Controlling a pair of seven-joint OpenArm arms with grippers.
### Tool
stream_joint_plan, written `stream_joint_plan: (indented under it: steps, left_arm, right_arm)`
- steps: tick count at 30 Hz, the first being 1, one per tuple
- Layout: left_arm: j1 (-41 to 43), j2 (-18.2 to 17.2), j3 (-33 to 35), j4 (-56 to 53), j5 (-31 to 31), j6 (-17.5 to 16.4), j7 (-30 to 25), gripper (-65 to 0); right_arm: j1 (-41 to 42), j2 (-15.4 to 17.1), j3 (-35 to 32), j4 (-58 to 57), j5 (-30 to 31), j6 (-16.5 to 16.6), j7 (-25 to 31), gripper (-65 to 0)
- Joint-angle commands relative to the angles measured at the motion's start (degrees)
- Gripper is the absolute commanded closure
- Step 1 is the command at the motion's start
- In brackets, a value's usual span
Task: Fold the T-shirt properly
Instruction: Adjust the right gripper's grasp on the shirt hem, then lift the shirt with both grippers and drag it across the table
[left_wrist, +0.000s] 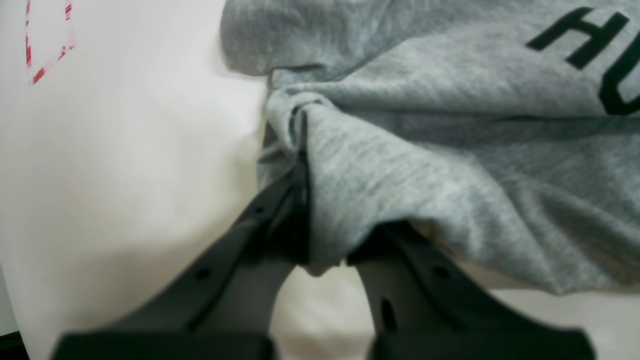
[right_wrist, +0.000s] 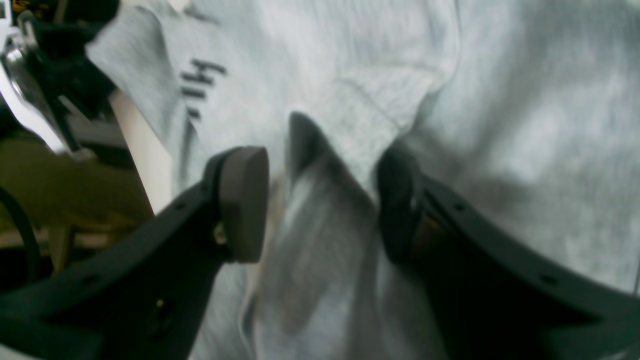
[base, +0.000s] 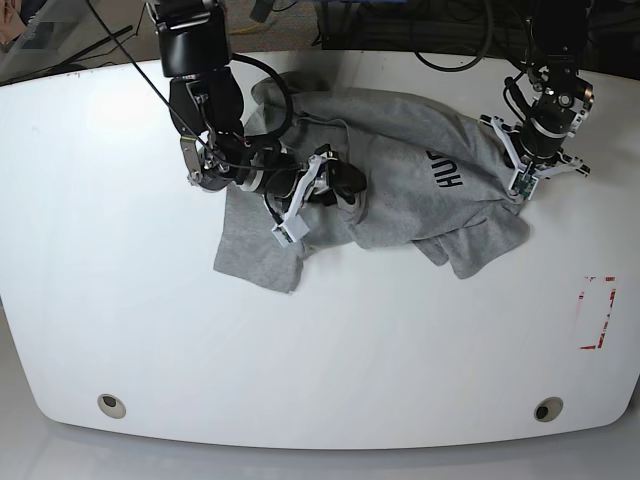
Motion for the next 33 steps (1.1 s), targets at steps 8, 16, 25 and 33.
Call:
stream_joint_plan:
  steps: [8, 16, 25, 33]
  left_arm:
    - [-0.3, -0.5, -0.3, 0.8, -0.3, 0.4, -1.0, -0.1]
    - [-0.3, -0.7, -0.3, 0.8, -0.3, 0.4, -1.0, -0.1]
    - [-2.1, -0.4, -0.3, 1.3, -0.3, 0.6, -1.0, -0.1]
    - [-7.1, -0.4, 0.3, 3.3, -0.3, 0.6, -1.0, -0.1]
  right_arm:
    - [2.6, -1.9, 0.0, -2.3, -6.6, 0.6, 2.9, -33.5]
    - [2.7, -3.0, 0.3, -0.9, -8.8, 0.6, 2.9, -7.5]
    - [2.4, 0.8, 0.3, 9.2, -8.4, 1.1, 2.7, 0.0]
    - [5.3, 9.2, 0.4, 12.6, -8.1, 1.4, 2.9, 0.0]
